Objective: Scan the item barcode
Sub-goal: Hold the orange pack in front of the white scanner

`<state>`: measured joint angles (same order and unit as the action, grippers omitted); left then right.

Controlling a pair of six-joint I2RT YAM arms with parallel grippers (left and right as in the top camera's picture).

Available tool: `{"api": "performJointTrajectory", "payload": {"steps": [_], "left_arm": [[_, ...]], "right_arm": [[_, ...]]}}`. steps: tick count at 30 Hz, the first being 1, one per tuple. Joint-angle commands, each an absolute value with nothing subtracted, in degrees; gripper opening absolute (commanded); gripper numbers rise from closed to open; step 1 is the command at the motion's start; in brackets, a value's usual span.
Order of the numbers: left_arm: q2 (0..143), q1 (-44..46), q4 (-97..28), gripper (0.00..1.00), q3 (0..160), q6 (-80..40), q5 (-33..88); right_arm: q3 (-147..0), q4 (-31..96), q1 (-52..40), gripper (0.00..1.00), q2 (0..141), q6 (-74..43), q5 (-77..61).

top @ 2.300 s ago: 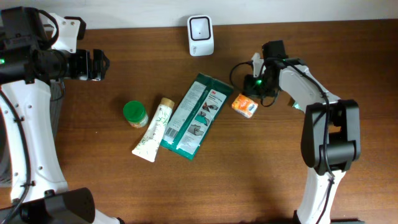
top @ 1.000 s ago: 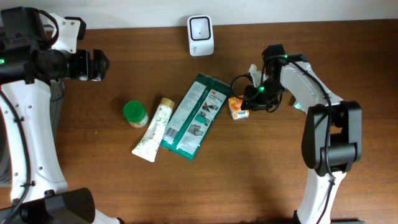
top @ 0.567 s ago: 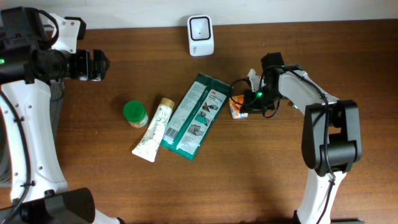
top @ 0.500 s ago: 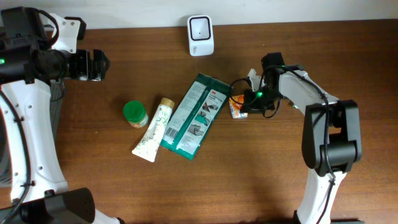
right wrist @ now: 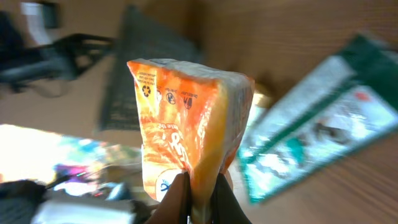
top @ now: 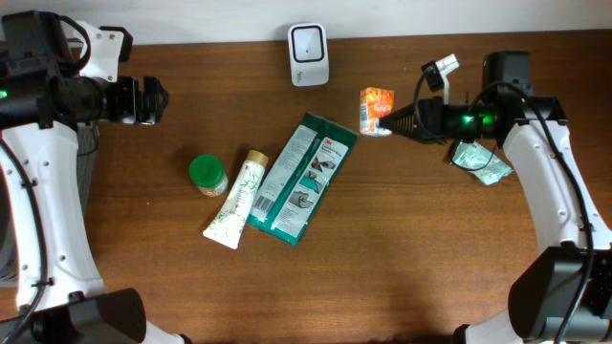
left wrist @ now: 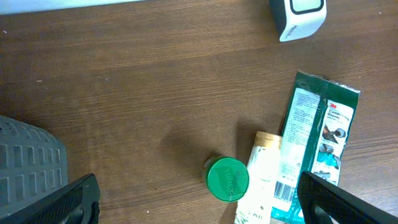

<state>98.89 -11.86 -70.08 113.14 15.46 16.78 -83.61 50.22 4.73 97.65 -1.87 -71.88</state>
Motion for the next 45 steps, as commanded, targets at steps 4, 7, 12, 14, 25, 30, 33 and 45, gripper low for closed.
{"api": "performJointTrajectory", "payload": {"steps": [4, 7, 12, 14, 25, 30, 33, 45], "left_arm": [[98.43, -11.79, -70.19, 0.99, 113.73, 16.16, 17.63], [98.43, -11.79, -70.19, 0.99, 113.73, 16.16, 17.63], [98.43, -11.79, -70.19, 0.99, 113.73, 16.16, 17.63], [98.43, -11.79, -70.19, 0.99, 113.73, 16.16, 17.63], [98.43, -11.79, -70.19, 0.99, 113.73, 16.16, 17.63], [98.43, -11.79, -70.19, 0.99, 113.73, 16.16, 17.63], [98.43, -11.79, -70.19, 0.99, 113.73, 16.16, 17.63], [98.43, -11.79, -70.19, 0.99, 113.73, 16.16, 17.63]], "right_arm": [[-83.68, 49.89, 6.9, 0.04, 96.79, 0.36, -88.95], [-83.68, 49.84, 6.87, 0.04, 96.79, 0.38, -88.92], [-83.68, 49.47, 6.63, 0.04, 96.79, 0.34, -74.26], [-83.68, 50.57, 4.34, 0.04, 96.79, -4.05, -52.97], [-134.45, 63.59, -16.36, 0.04, 116.9, -5.32, 3.88], [-140.9, 47.83, -23.33, 0.04, 134.45, 6.85, 24.56], [-140.9, 37.15, -25.23, 0.04, 140.86, 12.64, 32.69], [-140.66, 23.73, -25.47, 0.04, 150.61, 29.82, 29.12]]}}
